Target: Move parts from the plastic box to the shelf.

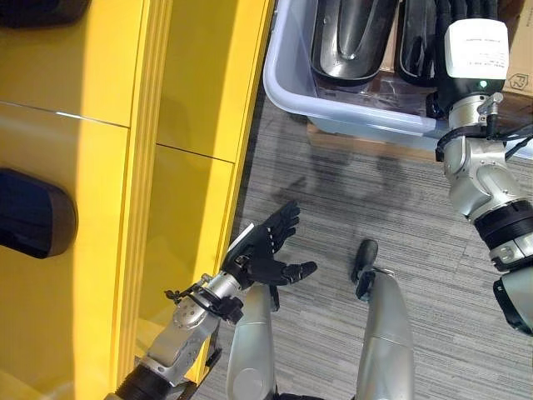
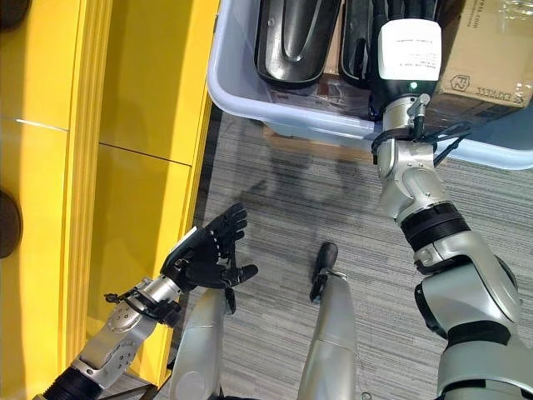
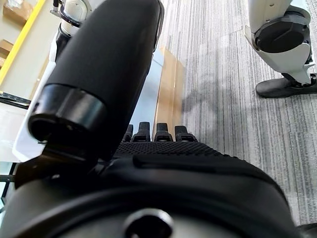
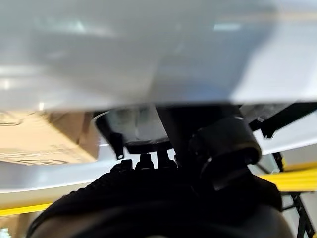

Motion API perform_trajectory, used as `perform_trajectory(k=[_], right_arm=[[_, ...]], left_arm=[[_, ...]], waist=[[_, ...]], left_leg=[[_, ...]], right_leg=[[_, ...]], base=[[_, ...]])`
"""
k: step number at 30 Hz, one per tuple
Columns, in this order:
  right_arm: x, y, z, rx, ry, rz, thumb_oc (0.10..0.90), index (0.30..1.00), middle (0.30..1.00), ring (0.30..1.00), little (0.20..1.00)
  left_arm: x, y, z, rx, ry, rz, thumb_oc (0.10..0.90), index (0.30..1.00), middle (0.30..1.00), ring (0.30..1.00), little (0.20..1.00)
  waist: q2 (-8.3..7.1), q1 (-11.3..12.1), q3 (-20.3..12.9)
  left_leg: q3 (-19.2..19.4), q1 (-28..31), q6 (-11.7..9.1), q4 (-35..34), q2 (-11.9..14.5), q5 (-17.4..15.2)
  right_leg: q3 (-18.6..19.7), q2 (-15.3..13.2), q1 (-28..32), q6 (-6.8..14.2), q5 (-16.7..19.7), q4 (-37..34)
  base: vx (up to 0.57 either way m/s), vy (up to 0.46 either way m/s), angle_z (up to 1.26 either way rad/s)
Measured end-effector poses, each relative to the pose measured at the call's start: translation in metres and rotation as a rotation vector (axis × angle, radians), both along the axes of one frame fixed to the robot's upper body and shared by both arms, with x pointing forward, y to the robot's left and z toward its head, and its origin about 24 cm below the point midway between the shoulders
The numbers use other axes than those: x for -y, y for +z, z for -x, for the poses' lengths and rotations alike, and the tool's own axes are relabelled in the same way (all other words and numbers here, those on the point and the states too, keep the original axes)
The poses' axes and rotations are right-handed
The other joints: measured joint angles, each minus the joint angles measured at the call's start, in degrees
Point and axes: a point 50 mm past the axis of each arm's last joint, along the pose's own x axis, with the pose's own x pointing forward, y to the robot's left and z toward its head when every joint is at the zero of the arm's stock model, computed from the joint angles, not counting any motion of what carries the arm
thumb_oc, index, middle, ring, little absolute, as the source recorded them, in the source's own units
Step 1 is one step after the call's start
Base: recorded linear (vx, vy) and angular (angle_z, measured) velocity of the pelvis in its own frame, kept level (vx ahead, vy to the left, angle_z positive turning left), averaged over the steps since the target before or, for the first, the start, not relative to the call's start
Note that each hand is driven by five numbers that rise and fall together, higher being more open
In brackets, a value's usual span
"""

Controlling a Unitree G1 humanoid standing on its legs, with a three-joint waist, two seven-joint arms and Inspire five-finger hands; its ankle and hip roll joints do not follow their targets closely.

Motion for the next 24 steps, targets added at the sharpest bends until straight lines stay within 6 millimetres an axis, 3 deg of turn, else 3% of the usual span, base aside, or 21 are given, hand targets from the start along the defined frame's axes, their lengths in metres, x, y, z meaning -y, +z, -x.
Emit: perform_trajectory(k=[5, 12, 24], right_arm=[[0.000, -0.003, -0.001, -0.005, -0.055, 0.114, 0.900, 1.000, 1.000, 1.000, 1.000], [0.000, -0.003, -0.001, -0.002, -0.071, 0.141, 0.900, 1.000, 1.000, 1.000, 1.000], [0.012, -0.005, -0.006, -0.039, -0.098, 0.000, 0.900, 1.000, 1.000, 1.000, 1.000]], left_arm=[[0.000, 0.000, 0.000, 0.002, -0.001, 0.000, 0.900, 1.000, 1.000, 1.000, 1.000], [0.000, 0.000, 0.000, 0.002, -0.008, 0.000, 0.900, 1.000, 1.000, 1.000, 1.000], [0.000, 0.000, 0.000, 0.004, -0.021, -0.002, 0.900, 1.000, 1.000, 1.000, 1.000]], waist=[[0.00, 0.1, 0.0], [0.00, 0.1, 0.0], [0.01, 0.5, 0.0]], left_leg=[[-0.2, -0.3, -0.2, 0.0, -0.1, 0.1], [-0.4, -0.5, -0.1, 0.1, -0.1, 0.1], [-0.7, -1.4, 0.1, 1.1, -0.1, -0.1]], right_leg=[[-0.3, -0.2, 0.0, 0.0, 0.0, -0.2], [-0.4, -0.2, 0.0, 0.0, 0.0, -0.3], [-0.5, -0.4, -0.1, 0.0, 0.0, -0.1]], base=[[0.01, -0.011, 0.02], [0.00, 0.000, 0.00], [0.00, -0.002, 0.00]])
